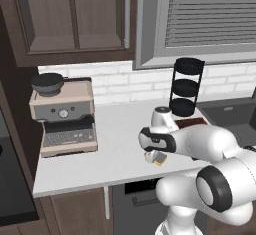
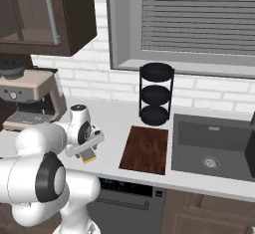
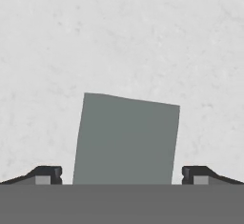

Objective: Pick up the sponge from the counter and clean the cutting board by briefly scrubbing or pressing down on the cutting board. Once finished, release the sponge.

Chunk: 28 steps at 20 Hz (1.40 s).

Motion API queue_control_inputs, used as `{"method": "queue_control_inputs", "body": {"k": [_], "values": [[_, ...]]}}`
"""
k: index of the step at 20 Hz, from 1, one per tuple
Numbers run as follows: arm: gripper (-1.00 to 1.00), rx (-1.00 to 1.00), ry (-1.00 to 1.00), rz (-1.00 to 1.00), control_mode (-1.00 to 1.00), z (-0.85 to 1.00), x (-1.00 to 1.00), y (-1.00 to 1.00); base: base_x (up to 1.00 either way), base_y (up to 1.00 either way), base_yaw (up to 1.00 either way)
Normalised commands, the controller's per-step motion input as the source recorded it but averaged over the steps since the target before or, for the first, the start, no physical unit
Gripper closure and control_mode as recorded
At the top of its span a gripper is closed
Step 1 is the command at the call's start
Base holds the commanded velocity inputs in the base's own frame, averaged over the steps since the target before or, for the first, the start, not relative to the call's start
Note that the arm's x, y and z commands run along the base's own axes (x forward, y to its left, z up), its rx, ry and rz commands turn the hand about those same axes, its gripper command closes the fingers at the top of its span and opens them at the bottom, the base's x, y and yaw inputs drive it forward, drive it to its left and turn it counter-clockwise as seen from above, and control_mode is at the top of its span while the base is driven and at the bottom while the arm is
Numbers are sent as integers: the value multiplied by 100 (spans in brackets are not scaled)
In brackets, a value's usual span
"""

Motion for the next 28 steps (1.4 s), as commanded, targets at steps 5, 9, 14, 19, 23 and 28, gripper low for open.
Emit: {"method": "queue_control_inputs", "body": {"k": [5, 9, 14, 19, 23, 28], "values": [[-100, 0, 0, 7, -100, -12, 15, 0, 0, 0, 0], [-100, 0, 0, 5, -100, -10, 10, 0, 0, 0, 0], [-100, 0, 0, 4, -100, -5, 2, 0, 0, 0, 0], [-100, 0, 0, 2, -100, -7, 0, 0, 0, 0, 0], [100, 0, 0, 1, -100, -14, 0, 0, 0, 0, 0], [100, 0, 0, 1, -100, -7, 0, 0, 0, 0, 0]]}}
